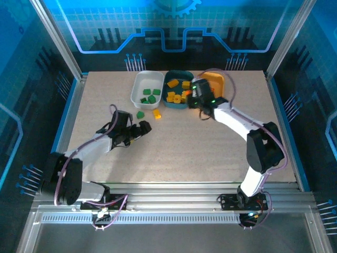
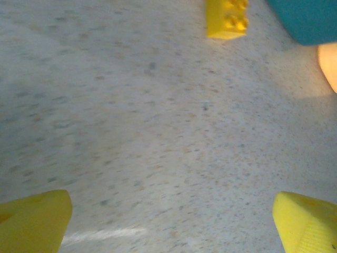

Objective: Sort the legos into containers by color

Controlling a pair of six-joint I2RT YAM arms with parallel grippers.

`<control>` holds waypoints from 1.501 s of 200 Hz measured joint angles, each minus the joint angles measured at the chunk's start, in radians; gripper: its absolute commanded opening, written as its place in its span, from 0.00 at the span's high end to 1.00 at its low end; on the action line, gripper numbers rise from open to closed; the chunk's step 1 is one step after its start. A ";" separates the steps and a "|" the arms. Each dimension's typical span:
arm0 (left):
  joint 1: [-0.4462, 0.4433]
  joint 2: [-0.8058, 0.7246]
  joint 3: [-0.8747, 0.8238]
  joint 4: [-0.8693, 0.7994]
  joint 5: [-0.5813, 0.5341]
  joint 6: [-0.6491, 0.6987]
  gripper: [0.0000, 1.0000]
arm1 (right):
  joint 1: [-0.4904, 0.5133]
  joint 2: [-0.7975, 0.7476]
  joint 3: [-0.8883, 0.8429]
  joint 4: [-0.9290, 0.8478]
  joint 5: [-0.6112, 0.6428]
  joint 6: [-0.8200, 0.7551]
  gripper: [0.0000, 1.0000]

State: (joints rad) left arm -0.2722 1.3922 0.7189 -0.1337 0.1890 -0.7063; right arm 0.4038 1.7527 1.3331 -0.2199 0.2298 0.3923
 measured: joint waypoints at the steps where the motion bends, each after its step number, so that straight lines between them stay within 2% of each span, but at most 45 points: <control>1: -0.002 0.004 0.003 0.000 0.000 0.000 0.01 | -0.013 0.002 0.002 -0.003 0.002 0.000 0.74; 22: -0.054 0.089 0.094 -0.003 0.000 0.002 0.02 | -0.144 0.041 0.036 -0.043 0.008 0.006 0.74; 47: -0.086 0.177 0.185 -0.015 0.000 0.007 0.02 | -0.225 0.121 0.098 -0.088 0.007 0.007 0.74; 81: -0.092 0.301 0.315 -0.061 -0.001 0.025 0.03 | -0.248 0.218 0.167 -0.137 -0.003 0.006 0.72; 126: -0.093 0.456 0.480 -0.141 -0.036 0.059 0.06 | -0.248 0.261 0.221 -0.172 -0.013 -0.010 0.50; 146: -0.093 0.480 0.512 -0.180 -0.073 0.072 0.07 | -0.248 0.249 0.216 -0.172 -0.014 -0.009 0.48; 167: -0.093 0.501 0.550 -0.222 -0.114 0.088 0.11 | -0.248 0.172 0.147 -0.153 -0.023 0.000 0.47; 224: -0.119 0.608 0.701 -0.304 -0.246 0.136 0.19 | -0.178 -0.219 -0.211 -0.047 -0.079 0.068 0.45; 257: -0.140 0.678 0.768 -0.338 -0.312 0.140 0.22 | -0.158 -0.320 -0.348 -0.030 -0.138 0.093 0.45; 300: -0.167 0.755 0.854 -0.384 -0.426 0.138 0.32 | -0.100 -0.398 -0.446 -0.020 -0.172 0.105 0.46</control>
State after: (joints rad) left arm -0.4393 2.1471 1.5730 -0.5175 -0.2367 -0.5686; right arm 0.3038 1.3548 0.8875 -0.2398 0.0578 0.4976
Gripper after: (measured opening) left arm 0.707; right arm 0.545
